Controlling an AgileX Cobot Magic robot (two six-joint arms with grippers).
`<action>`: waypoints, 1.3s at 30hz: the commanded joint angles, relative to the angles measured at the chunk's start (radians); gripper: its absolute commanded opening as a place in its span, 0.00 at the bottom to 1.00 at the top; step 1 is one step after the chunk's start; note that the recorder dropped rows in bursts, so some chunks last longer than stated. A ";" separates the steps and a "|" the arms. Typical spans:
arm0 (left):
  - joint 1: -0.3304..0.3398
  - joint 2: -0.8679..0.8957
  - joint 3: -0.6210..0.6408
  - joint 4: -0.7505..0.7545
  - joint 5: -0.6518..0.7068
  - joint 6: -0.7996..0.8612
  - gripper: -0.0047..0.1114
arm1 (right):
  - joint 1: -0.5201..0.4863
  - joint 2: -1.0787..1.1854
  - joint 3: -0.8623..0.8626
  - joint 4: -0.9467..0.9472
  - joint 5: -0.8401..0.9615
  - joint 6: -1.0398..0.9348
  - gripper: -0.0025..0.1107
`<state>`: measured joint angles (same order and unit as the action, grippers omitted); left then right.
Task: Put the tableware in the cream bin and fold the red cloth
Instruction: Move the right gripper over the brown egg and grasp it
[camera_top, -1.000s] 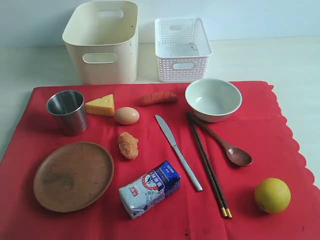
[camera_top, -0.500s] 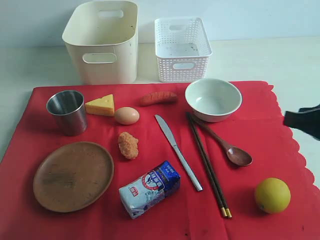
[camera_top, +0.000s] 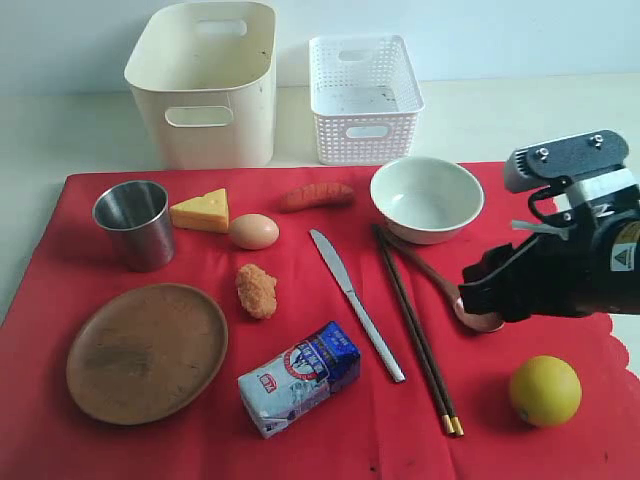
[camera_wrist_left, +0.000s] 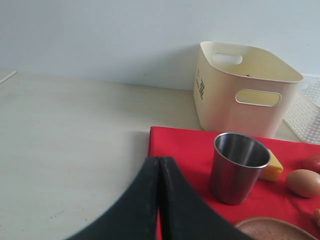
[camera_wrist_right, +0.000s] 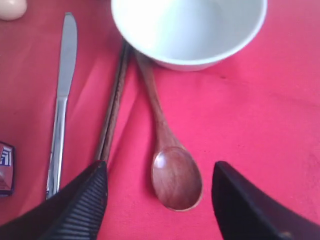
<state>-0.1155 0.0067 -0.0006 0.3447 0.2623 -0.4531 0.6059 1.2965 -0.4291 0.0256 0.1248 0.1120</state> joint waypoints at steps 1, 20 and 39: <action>0.001 -0.007 0.001 0.002 -0.006 0.005 0.05 | 0.041 0.035 -0.030 -0.009 0.013 -0.039 0.57; 0.001 -0.007 0.001 0.002 -0.006 0.005 0.05 | 0.232 0.434 -0.546 -0.002 0.143 -0.139 0.57; 0.001 -0.007 0.001 0.002 -0.006 0.005 0.05 | 0.305 0.960 -1.163 -0.063 0.426 -0.251 0.70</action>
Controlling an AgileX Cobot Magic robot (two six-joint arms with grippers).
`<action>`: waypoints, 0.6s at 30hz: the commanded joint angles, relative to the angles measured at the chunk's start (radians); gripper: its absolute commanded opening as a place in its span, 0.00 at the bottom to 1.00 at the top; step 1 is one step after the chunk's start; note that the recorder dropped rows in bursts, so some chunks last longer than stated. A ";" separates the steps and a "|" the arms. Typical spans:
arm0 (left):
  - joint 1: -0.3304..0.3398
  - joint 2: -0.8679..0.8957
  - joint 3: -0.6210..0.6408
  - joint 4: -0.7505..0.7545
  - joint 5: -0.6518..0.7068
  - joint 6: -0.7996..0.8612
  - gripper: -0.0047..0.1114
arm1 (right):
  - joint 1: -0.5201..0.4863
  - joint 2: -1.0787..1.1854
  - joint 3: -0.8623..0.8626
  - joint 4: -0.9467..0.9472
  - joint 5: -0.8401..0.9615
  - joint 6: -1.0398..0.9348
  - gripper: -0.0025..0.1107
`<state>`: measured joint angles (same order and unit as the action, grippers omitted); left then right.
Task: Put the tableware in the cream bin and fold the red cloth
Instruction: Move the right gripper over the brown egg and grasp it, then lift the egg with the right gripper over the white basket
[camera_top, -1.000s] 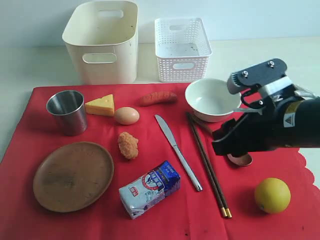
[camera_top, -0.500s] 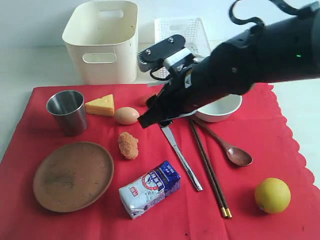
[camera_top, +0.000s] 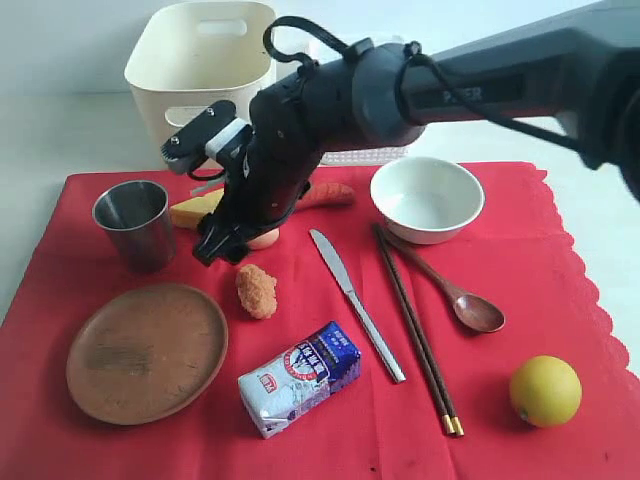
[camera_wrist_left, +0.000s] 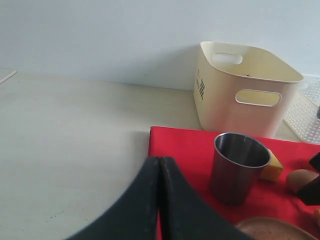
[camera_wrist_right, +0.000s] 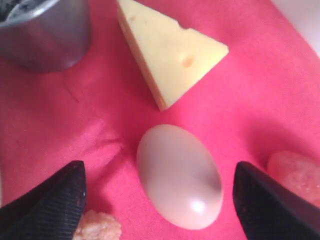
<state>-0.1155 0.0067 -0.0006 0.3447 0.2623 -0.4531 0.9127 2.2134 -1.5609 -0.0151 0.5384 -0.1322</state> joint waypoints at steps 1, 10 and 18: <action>0.001 -0.007 0.001 0.002 -0.006 0.005 0.05 | -0.002 0.052 -0.033 -0.041 -0.001 -0.007 0.69; 0.001 -0.007 0.001 0.002 -0.006 0.005 0.05 | -0.002 0.060 -0.033 -0.056 -0.012 -0.007 0.30; 0.001 -0.007 0.001 0.002 -0.006 0.007 0.05 | -0.002 -0.028 -0.033 -0.263 0.131 0.099 0.02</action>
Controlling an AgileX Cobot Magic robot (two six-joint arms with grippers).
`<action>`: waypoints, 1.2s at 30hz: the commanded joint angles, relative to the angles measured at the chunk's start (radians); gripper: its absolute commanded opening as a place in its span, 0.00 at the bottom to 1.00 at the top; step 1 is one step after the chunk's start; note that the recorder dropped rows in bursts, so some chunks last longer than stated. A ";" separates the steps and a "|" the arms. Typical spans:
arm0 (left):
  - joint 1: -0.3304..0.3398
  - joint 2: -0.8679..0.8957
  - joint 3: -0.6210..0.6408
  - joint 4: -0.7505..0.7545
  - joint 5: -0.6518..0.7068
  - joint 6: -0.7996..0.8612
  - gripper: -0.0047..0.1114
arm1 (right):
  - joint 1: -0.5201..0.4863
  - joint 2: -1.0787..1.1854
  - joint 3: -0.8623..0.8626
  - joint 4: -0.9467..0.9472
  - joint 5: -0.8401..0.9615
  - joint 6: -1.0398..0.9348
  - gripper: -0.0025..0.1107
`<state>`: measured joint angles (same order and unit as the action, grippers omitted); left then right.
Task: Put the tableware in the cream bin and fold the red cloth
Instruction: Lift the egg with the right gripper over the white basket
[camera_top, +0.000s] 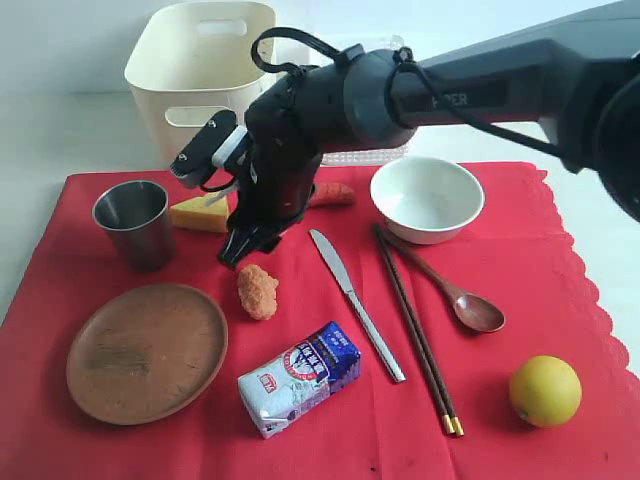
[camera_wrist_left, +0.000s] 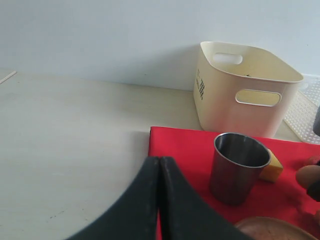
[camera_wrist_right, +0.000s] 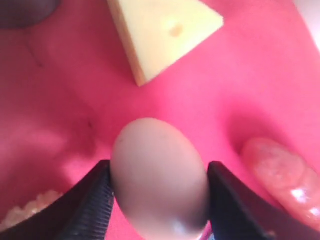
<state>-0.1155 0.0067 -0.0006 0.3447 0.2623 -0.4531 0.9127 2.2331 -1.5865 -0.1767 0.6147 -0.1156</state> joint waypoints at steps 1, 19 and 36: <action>0.001 -0.007 0.001 0.002 -0.006 0.005 0.05 | -0.002 -0.072 -0.007 -0.134 0.075 0.116 0.02; 0.001 -0.007 0.001 0.002 -0.006 0.007 0.05 | -0.288 -0.212 -0.007 -0.107 -0.164 0.226 0.02; 0.001 -0.007 0.001 0.002 -0.006 0.005 0.05 | -0.339 -0.058 -0.007 -0.112 -0.496 0.306 0.02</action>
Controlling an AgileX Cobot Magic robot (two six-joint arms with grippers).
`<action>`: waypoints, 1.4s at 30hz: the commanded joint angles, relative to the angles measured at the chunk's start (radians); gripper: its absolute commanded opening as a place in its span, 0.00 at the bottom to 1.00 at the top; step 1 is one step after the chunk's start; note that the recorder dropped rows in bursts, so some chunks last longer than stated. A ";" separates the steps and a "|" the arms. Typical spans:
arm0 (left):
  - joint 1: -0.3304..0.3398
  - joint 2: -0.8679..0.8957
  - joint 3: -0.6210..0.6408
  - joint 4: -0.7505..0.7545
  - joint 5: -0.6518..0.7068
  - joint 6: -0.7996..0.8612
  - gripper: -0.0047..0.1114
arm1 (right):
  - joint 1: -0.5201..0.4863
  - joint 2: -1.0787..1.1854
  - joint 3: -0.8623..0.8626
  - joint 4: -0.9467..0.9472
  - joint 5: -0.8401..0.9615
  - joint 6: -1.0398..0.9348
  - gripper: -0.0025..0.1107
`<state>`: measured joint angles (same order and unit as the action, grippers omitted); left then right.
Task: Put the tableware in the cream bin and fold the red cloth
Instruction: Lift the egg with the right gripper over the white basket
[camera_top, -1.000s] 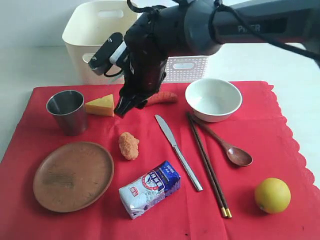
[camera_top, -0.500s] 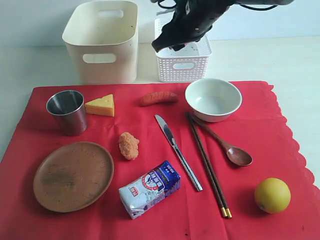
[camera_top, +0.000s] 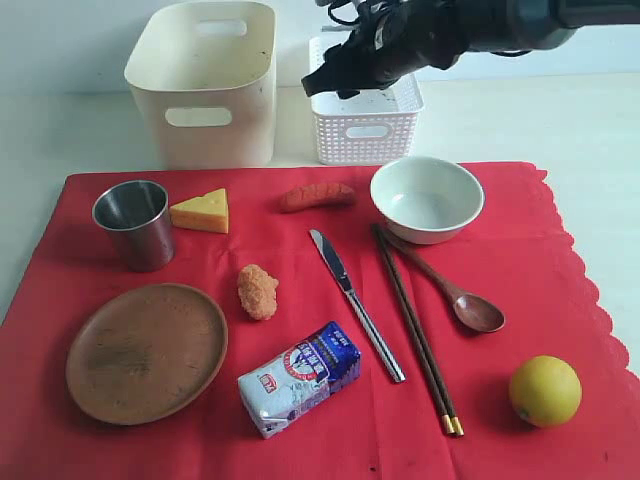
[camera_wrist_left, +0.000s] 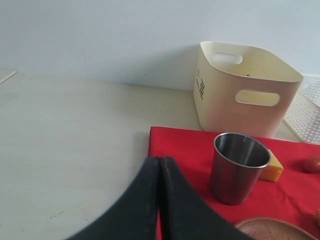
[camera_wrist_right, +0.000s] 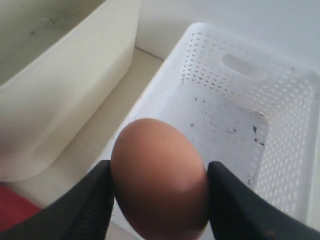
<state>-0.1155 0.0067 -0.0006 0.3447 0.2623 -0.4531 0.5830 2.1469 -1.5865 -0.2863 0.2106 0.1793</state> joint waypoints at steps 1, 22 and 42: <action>0.001 -0.007 0.001 0.002 -0.006 0.005 0.05 | -0.014 0.033 -0.007 -0.003 -0.103 0.012 0.02; 0.001 -0.007 0.001 0.002 -0.006 0.009 0.05 | -0.061 0.111 -0.007 -0.001 -0.232 0.101 0.02; 0.001 -0.007 0.001 0.002 -0.006 0.007 0.05 | -0.077 0.111 -0.007 -0.001 -0.262 0.092 0.11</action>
<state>-0.1155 0.0067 -0.0006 0.3447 0.2623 -0.4531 0.5210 2.2590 -1.5865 -0.2863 -0.0270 0.2785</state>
